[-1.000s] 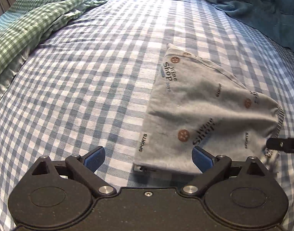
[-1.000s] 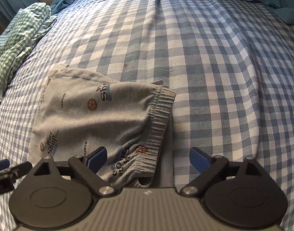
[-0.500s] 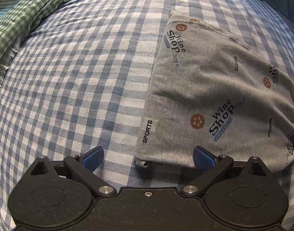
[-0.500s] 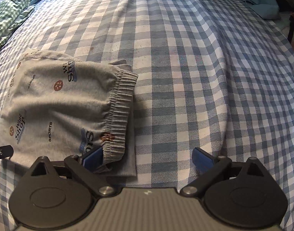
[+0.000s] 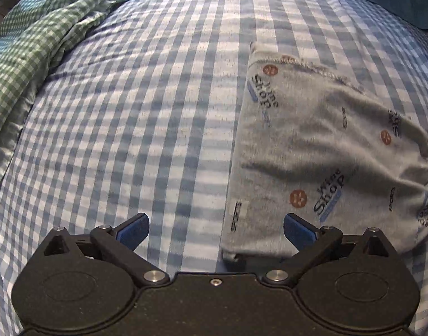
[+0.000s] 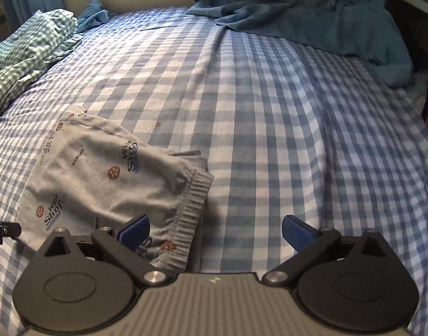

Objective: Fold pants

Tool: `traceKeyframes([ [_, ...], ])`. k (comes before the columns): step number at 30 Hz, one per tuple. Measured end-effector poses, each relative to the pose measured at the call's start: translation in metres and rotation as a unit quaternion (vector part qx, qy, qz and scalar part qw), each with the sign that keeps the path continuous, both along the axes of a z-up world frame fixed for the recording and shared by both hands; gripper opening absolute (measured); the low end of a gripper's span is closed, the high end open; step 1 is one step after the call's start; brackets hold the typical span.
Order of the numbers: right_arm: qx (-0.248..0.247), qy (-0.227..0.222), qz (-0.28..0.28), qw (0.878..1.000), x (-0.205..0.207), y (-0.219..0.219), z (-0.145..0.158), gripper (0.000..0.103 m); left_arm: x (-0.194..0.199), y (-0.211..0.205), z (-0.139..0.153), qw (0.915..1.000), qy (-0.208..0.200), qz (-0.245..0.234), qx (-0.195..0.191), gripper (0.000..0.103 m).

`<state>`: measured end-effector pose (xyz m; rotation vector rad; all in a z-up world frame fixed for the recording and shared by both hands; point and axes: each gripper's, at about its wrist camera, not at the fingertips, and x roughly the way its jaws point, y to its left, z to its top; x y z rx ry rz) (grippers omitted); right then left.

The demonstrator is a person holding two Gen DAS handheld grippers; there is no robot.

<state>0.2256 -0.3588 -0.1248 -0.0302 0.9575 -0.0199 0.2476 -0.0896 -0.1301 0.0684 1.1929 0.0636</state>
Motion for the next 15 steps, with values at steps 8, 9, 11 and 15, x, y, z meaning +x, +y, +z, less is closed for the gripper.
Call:
traceKeyframes([
  [8,-0.048,0.024,-0.009,0.999,0.057,0.000,-0.024,0.103,0.070,-0.027,-0.005,0.9993,-0.032,-0.014,0.012,0.102],
  [9,-0.050,0.029,-0.011,0.998,0.062,-0.001,-0.026,0.103,0.078,-0.029,-0.011,0.9994,-0.027,-0.012,0.015,0.102],
  [11,-0.049,0.039,-0.013,0.998,0.069,-0.006,-0.034,0.103,0.092,-0.030,-0.021,0.9996,-0.019,-0.007,0.018,0.102],
  [15,-0.046,0.057,-0.006,0.997,0.080,-0.008,-0.050,0.103,0.109,-0.021,-0.038,0.9999,-0.004,-0.001,0.015,0.103],
])
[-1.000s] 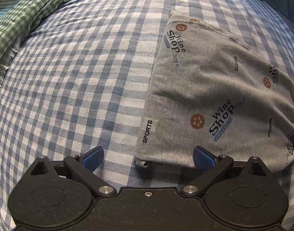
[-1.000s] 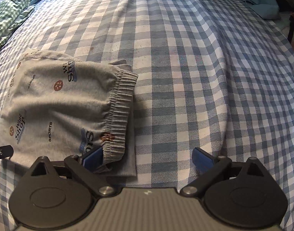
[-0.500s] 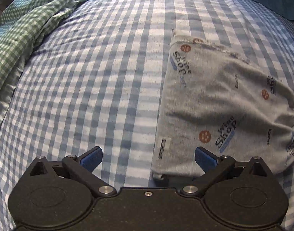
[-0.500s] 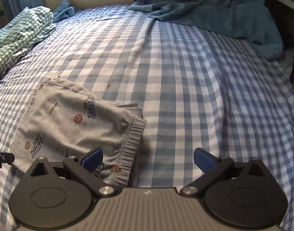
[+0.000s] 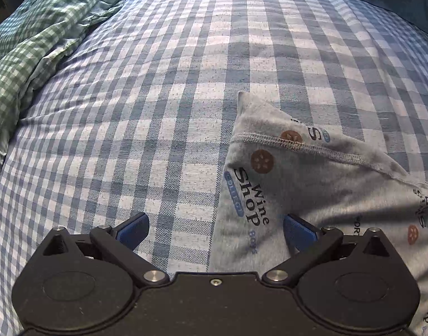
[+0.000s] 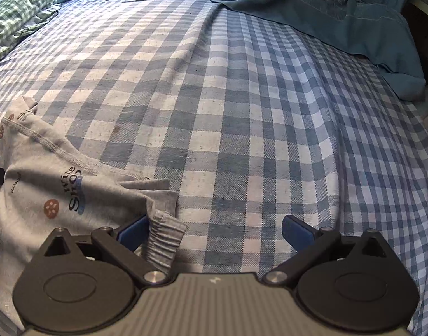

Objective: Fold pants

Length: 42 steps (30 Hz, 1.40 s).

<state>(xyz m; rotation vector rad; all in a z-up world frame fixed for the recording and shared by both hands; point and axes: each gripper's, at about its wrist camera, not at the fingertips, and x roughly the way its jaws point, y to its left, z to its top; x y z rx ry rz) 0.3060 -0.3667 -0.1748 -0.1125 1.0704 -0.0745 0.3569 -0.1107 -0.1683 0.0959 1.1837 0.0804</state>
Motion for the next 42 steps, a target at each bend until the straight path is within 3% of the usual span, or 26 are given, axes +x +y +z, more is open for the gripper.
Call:
traceKeyframes([
  [6,0.017,0.007,-0.006,1.000,0.003,-0.002,-0.009,0.103,0.003,0.010,-0.003,0.9995,0.006,0.017,-0.025,0.103],
  [13,0.026,0.001,-0.022,0.999,-0.003,-0.004,0.005,0.103,0.010,0.014,0.010,0.9993,-0.026,0.020,-0.019,0.102],
  [21,0.039,0.003,-0.030,0.999,-0.017,-0.002,0.019,0.103,0.020,0.012,-0.004,0.9995,0.002,0.031,0.003,0.102],
  [27,0.052,0.021,-0.023,0.998,-0.055,0.007,0.015,0.103,-0.028,0.010,0.008,0.9993,-0.004,0.036,-0.006,0.102],
  [31,0.036,0.038,-0.015,0.999,-0.078,0.014,0.001,0.103,-0.075,0.012,0.000,0.9982,0.028,0.051,-0.012,0.102],
  [38,0.038,0.027,-0.024,0.999,-0.103,0.009,0.017,0.103,-0.135,0.020,-0.002,0.9941,0.064,0.084,-0.024,0.102],
  [42,0.025,0.030,-0.018,0.999,-0.126,0.009,0.024,0.103,-0.166,0.026,0.010,0.9945,0.057,0.086,-0.020,0.102],
])
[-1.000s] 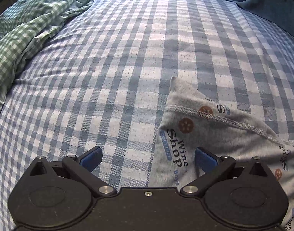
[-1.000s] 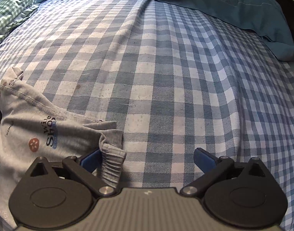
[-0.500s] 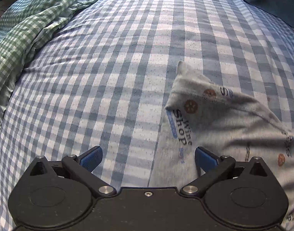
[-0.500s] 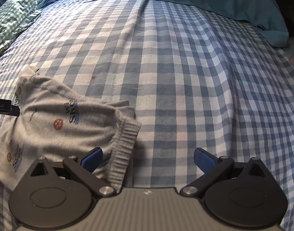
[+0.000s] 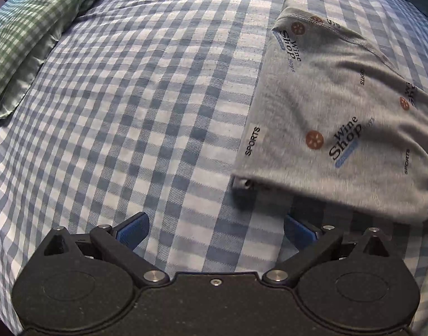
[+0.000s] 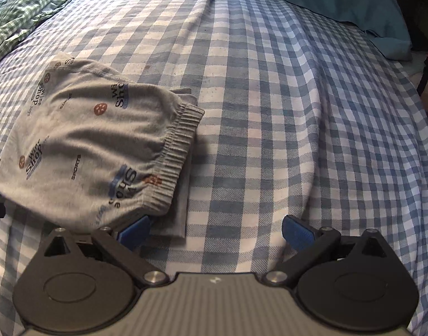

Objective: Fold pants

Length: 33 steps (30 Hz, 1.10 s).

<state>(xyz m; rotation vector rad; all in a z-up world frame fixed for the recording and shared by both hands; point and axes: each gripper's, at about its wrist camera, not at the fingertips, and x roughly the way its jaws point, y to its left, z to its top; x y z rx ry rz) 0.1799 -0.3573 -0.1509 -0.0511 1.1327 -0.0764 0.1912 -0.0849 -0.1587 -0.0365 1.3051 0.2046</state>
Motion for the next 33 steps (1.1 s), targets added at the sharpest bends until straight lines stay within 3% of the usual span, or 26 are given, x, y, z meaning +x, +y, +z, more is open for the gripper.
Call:
traceKeyframes([
  [8,0.021,-0.005,-0.009,1.000,-0.050,0.003,0.011,0.103,-0.051,0.014,0.015,0.9999,-0.005,-0.004,-0.011,0.102],
  [18,0.043,0.008,-0.030,0.999,-0.086,0.029,0.008,0.103,-0.091,0.018,0.015,0.9984,0.019,-0.053,-0.009,0.102],
  [33,0.073,0.032,-0.062,0.995,-0.107,0.070,0.006,0.103,-0.089,0.057,0.027,0.9953,0.015,-0.095,0.006,0.102],
])
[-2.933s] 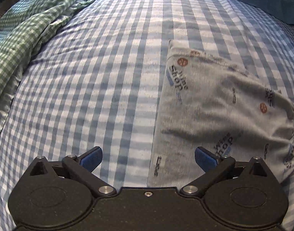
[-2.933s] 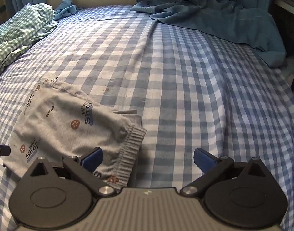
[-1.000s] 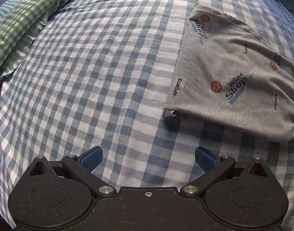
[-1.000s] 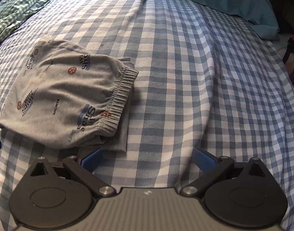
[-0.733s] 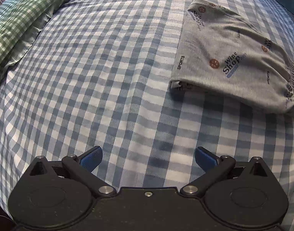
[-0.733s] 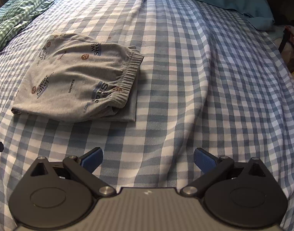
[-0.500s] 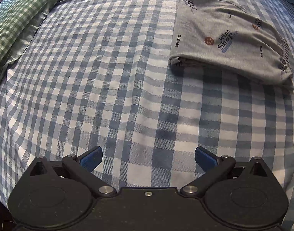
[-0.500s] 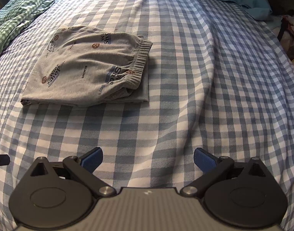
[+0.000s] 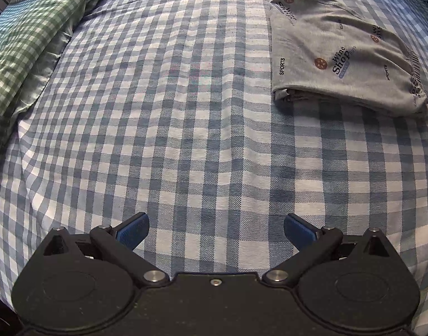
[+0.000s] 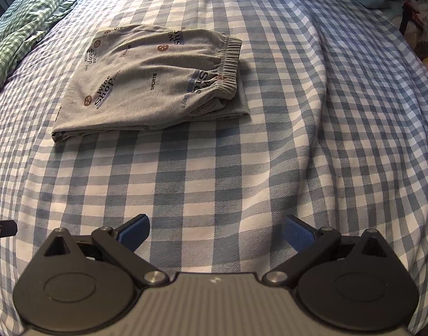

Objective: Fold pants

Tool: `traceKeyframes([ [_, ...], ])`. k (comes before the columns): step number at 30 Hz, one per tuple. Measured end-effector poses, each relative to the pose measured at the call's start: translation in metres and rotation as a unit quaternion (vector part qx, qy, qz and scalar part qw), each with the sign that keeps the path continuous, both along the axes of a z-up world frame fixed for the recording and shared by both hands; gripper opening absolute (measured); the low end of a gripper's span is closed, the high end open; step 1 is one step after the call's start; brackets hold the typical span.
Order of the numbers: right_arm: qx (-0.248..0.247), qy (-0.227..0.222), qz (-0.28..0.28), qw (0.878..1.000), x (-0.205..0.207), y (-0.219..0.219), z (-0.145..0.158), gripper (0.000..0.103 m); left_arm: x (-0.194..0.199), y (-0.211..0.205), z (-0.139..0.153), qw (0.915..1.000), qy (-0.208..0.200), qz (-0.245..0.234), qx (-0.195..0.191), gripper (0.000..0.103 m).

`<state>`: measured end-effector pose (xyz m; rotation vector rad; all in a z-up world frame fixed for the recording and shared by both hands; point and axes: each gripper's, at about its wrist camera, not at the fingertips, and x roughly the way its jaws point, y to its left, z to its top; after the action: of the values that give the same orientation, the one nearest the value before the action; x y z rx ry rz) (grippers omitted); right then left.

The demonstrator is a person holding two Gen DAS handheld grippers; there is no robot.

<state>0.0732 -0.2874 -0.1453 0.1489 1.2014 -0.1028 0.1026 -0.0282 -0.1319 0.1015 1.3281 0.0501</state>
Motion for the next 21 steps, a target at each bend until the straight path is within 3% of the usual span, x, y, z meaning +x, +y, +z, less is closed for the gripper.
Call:
traceKeyframes([
  [9,0.026,0.023,-0.011,0.999,-0.005,0.009,-0.007,0.103,0.006,0.003,-0.004,0.9996,0.012,-0.024,0.001,0.102],
  [21,0.024,0.032,0.019,0.999,0.025,0.008,-0.010,0.103,0.028,-0.002,-0.005,0.9998,0.017,-0.009,0.000,0.102],
])
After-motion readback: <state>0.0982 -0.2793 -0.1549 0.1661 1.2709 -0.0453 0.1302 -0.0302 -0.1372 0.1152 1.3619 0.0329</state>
